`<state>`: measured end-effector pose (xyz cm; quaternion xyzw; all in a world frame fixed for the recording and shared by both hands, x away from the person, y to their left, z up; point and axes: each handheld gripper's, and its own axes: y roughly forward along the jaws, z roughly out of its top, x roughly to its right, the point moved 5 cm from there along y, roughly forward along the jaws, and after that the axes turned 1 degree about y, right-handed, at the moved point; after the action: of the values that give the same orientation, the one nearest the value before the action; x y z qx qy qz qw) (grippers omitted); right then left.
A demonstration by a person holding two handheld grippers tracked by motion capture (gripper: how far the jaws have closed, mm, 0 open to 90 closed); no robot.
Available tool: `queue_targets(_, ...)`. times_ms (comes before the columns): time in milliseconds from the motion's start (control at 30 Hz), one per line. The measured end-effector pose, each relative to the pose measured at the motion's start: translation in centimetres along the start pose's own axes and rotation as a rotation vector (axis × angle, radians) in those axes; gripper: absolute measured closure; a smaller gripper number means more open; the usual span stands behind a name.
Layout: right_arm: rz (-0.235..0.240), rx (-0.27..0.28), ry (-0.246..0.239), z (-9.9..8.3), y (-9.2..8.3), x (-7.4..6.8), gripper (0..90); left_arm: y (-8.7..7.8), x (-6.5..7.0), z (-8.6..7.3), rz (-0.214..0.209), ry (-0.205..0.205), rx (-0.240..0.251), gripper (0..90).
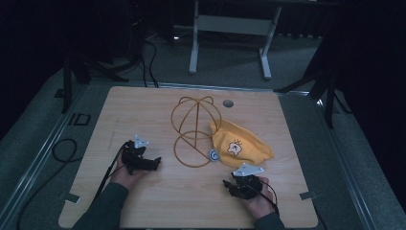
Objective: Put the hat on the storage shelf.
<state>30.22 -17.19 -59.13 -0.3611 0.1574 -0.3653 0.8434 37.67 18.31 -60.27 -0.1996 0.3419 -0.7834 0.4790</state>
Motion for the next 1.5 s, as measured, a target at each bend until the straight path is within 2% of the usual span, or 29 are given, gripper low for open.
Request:
queue_targets(500,0.009,-0.003,-0.003,0.0,0.0,0.1,52.5,0.0,0.0,0.0,0.000,0.000,0.000,0.1)
queue_targets(667,0.026,-0.018,-0.022,0.2,0.0,0.2,53.0,0.0,0.0,0.0,0.000,0.000,0.000,0.1)
queue_targets(833,0.045,-0.036,-0.092,0.3,-0.2,0.1,62.3,0.0,0.0,0.0,0.000,0.000,0.000,0.1)
queue_targets(867,0.045,-0.031,-0.115,0.4,-0.4,0.2,64.6,0.0,0.0,0.0,0.000,0.000,0.000,0.1)
queue_targets(933,0.051,-0.026,-0.131,0.7,-0.9,0.4,70.2,0.0,0.0,0.0,0.000,0.000,0.000,0.1)
queue_targets(1133,0.010,-0.017,-0.166,1.4,-2.2,1.5,72.6,0.0,0.0,0.0,0.000,0.000,0.000,0.1)
queue_targets(1233,-0.034,-0.026,-0.192,1.6,-2.7,2.4,70.5,0.0,0.0,0.0,0.000,0.000,0.000,0.1)
queue_targets(1433,-0.088,-0.045,-0.235,1.5,-2.7,3.6,65.5,0.0,0.0,0.0,0.000,0.000,0.000,0.1)
queue_targets(1500,-0.098,-0.054,-0.230,1.3,-2.4,3.9,64.9,0.0,0.0,0.0,0.000,0.000,0.000,0.1)
